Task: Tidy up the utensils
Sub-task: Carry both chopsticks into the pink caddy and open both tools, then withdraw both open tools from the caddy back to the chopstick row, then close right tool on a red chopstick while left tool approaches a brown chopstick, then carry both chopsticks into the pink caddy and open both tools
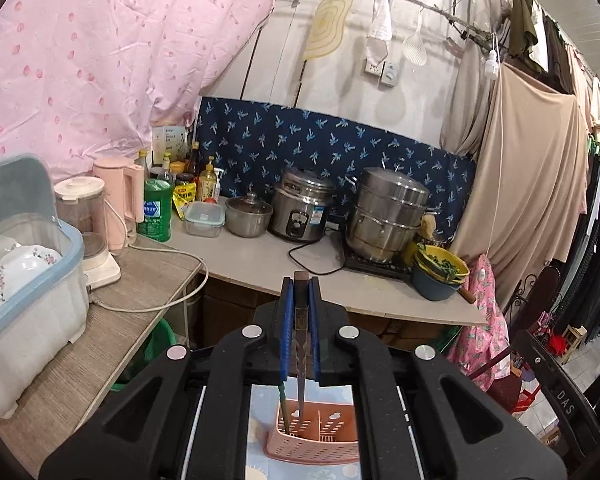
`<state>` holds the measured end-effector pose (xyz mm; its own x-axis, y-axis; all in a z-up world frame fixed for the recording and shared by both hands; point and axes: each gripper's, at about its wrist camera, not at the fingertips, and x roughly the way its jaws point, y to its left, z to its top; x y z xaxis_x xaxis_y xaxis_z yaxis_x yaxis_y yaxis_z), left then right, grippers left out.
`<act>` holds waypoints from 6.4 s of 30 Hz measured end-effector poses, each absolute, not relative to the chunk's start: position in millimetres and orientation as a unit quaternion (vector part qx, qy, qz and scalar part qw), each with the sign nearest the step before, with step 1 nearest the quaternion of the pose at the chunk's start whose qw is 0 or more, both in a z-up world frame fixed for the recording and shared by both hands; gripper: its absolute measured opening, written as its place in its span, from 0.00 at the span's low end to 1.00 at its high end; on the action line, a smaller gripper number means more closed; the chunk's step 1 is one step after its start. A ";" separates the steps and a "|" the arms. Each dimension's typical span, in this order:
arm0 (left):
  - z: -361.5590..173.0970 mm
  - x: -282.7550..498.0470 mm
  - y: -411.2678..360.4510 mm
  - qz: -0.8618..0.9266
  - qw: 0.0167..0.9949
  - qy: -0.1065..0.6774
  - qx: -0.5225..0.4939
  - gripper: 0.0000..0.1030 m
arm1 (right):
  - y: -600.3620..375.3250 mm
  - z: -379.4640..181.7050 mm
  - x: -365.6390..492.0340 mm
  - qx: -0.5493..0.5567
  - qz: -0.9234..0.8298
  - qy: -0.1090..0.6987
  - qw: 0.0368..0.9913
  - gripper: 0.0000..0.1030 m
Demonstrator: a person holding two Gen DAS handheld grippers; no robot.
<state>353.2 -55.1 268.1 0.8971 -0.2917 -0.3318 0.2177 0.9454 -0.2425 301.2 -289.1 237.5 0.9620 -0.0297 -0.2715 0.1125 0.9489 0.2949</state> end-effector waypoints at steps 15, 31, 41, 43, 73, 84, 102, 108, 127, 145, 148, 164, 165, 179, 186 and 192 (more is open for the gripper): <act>189.6 391.3 -82.6 -0.129 0.951 0.272 -0.076 0.07 | -281.4 166.7 351.5 0.137 -0.038 0.212 0.967 0.07; 184.6 350.7 -76.0 -0.113 0.956 0.266 -0.047 0.37 | -278.1 178.5 289.6 0.138 -0.030 0.183 0.973 0.27; 166.2 275.0 -66.5 -0.100 0.957 0.271 0.001 0.46 | -261.4 152.3 202.5 0.102 -0.041 0.200 0.974 0.35; 158.4 258.9 -64.0 -0.096 0.956 0.276 0.012 0.46 | -257.1 144.6 185.7 0.100 -0.041 0.207 0.972 0.35; 8.7 97.7 -12.1 -0.085 0.903 0.419 0.051 0.52 | -209.1 -9.8 22.7 0.089 -0.052 0.384 0.918 0.35; -18.0 77.3 -9.4 -0.089 0.889 0.446 0.056 0.52 | -196.2 -39.4 12.5 0.086 -0.043 0.416 0.904 0.34; -30.3 62.4 -13.1 -0.113 0.878 0.462 0.057 0.57 | -188.3 -57.4 10.8 0.072 -0.035 0.436 0.897 0.10; -34.7 58.3 -21.0 -0.129 0.872 0.468 0.064 0.58 | -188.2 -58.4 9.1 0.066 -0.035 0.432 0.899 0.09; -54.6 59.8 -29.6 -0.135 0.858 0.491 0.072 0.58 | -188.8 -59.0 8.3 0.069 -0.035 0.430 0.900 0.09; -54.8 59.0 -28.1 -0.133 0.859 0.489 0.068 0.54 | -189.1 -59.2 8.2 0.069 -0.034 0.430 0.900 0.09; -53.5 59.5 -26.3 -0.135 0.860 0.487 0.066 0.44 | -188.6 -59.3 8.2 0.069 -0.034 0.429 0.900 0.09; -39.4 64.5 -17.9 -0.160 0.857 0.488 0.040 0.07 | -195.5 -48.8 8.8 0.084 -0.031 0.429 0.899 0.07; -34.6 65.6 -16.6 -0.160 0.860 0.484 0.037 0.07 | -197.1 -44.5 8.7 0.086 -0.031 0.426 0.900 0.07; 62.1 100.4 -2.8 -0.159 0.898 0.409 -0.017 0.07 | -230.5 52.4 34.1 0.115 -0.032 0.339 0.933 0.07; 108.3 142.9 -10.3 -0.154 0.916 0.370 -0.022 0.07 | -254.5 99.6 73.6 0.132 -0.028 0.294 0.946 0.07; 140.5 185.6 -21.7 -0.151 0.929 0.338 -0.021 0.07 | -268.1 134.9 114.0 0.140 -0.029 0.259 0.955 0.07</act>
<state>185.6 -21.7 140.5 0.7259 -0.2943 -0.6217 0.2659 0.9536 -0.1409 114.0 -268.1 134.9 0.8642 0.0164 -0.5030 0.1285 0.9591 0.2522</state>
